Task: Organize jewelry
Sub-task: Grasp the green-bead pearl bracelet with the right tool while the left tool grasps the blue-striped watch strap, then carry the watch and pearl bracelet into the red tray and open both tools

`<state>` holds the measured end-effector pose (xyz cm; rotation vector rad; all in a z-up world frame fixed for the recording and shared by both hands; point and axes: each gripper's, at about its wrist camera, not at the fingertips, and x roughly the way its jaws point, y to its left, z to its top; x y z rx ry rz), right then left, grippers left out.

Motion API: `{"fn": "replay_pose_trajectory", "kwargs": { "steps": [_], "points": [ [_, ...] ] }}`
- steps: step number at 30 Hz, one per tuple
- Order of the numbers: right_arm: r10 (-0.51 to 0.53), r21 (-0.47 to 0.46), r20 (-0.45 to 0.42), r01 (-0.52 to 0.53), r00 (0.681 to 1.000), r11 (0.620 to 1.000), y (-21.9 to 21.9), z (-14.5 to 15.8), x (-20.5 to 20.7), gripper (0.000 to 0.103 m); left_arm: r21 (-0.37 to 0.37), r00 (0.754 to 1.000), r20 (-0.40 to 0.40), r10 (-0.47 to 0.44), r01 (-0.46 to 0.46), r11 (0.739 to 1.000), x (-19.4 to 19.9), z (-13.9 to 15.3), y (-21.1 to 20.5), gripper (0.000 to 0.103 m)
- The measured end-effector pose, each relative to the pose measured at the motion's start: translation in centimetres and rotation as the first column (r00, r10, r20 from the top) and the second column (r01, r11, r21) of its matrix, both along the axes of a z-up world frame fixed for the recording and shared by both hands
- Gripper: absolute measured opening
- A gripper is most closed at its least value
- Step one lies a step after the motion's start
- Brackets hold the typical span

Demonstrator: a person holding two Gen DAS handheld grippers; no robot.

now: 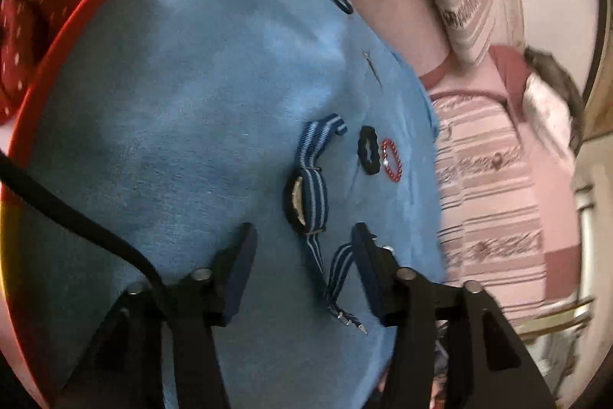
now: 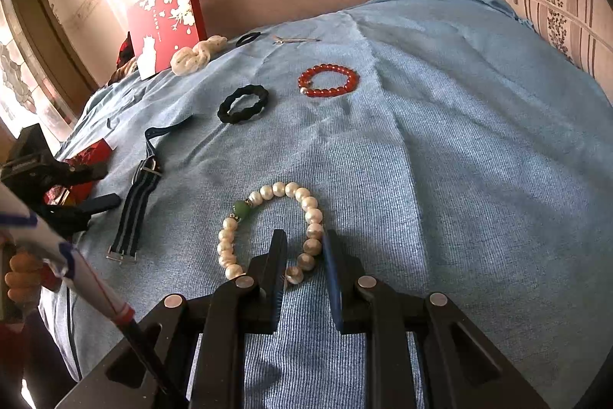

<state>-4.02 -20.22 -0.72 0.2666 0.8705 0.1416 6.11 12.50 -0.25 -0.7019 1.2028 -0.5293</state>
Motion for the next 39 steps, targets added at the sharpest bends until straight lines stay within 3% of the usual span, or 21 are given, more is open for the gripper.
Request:
{"fn": "replay_pose_trajectory", "kwargs": {
  "steps": [2,7,11,12,14,16,21,25,27,29,30,32,34,37,39],
  "points": [
    [0.000,0.000,0.000,0.000,1.000,1.000,0.0,0.0,0.1,0.021,0.050,0.999,0.029,-0.016,0.015,0.999,0.0,0.7,-0.3,0.069],
    [0.000,0.003,0.001,0.000,1.000,1.000,-0.1,0.0,0.1,0.021,0.189,0.995,0.044,-0.091,0.081,0.979,0.8,1.0,-4.2,0.070],
    [0.000,-0.004,-0.001,0.000,1.000,1.000,0.0,0.0,0.2,0.021,0.357,0.987,0.087,-0.133,0.094,0.929,1.2,1.0,-7.5,0.069],
    [0.002,-0.011,-0.002,-0.002,1.000,1.000,0.1,0.0,0.2,0.020,0.384,0.987,0.089,-0.135,0.091,0.919,1.2,1.1,-7.6,0.062],
    [0.008,-0.045,-0.003,-0.008,1.000,0.999,0.4,0.2,0.3,0.013,0.413,0.985,0.089,-0.147,0.098,0.906,1.2,1.4,-7.7,0.005],
    [0.013,-0.045,-0.007,-0.014,1.000,0.999,0.5,0.5,0.5,0.011,0.367,0.988,0.071,-0.136,0.101,0.925,1.0,2.0,-6.9,0.000],
    [0.016,-0.035,0.019,-0.015,1.000,0.999,0.8,2.1,0.1,0.011,0.402,0.965,0.216,-0.145,0.048,0.914,-2.0,7.7,-4.8,0.000],
    [0.024,-0.042,0.044,-0.022,0.999,0.999,1.9,3.8,0.0,0.011,0.446,0.952,0.258,-0.165,0.034,0.895,-3.0,10.3,-3.6,0.000],
    [0.030,-0.039,0.047,-0.028,0.998,0.999,2.5,4.3,-0.1,0.011,0.497,0.949,0.261,-0.178,0.026,0.867,-3.1,10.4,-4.0,0.009],
    [0.037,-0.046,0.050,-0.035,0.998,0.998,3.0,4.7,-0.5,0.011,0.513,0.948,0.253,-0.192,0.036,0.858,-3.2,9.7,-4.9,0.052],
    [0.041,-0.053,0.050,-0.039,0.998,0.998,3.1,4.8,-0.8,0.011,0.523,0.944,0.263,-0.198,0.033,0.851,-3.3,9.3,-5.5,0.059],
    [0.044,-0.066,0.047,-0.041,0.998,0.997,3.1,4.7,-1.2,0.011,0.562,0.934,0.277,-0.226,0.033,0.827,-3.6,8.6,-6.7,0.061],
    [0.037,-0.071,0.039,-0.034,0.999,0.997,2.6,4.4,-1.7,0.011,0.630,0.915,0.261,-0.307,0.079,0.773,-3.6,6.9,-9.4,0.061],
    [0.014,-0.052,0.021,-0.013,1.000,0.999,1.4,3.6,-1.9,0.011,0.753,0.875,0.232,-0.425,0.114,0.648,-3.2,4.5,-13.4,0.061],
    [0.001,-0.033,0.009,-0.001,1.000,0.999,0.6,2.9,-1.9,0.011,0.816,0.864,0.204,-0.459,0.109,0.568,-2.4,2.9,-15.0,0.061]
  ]
}}
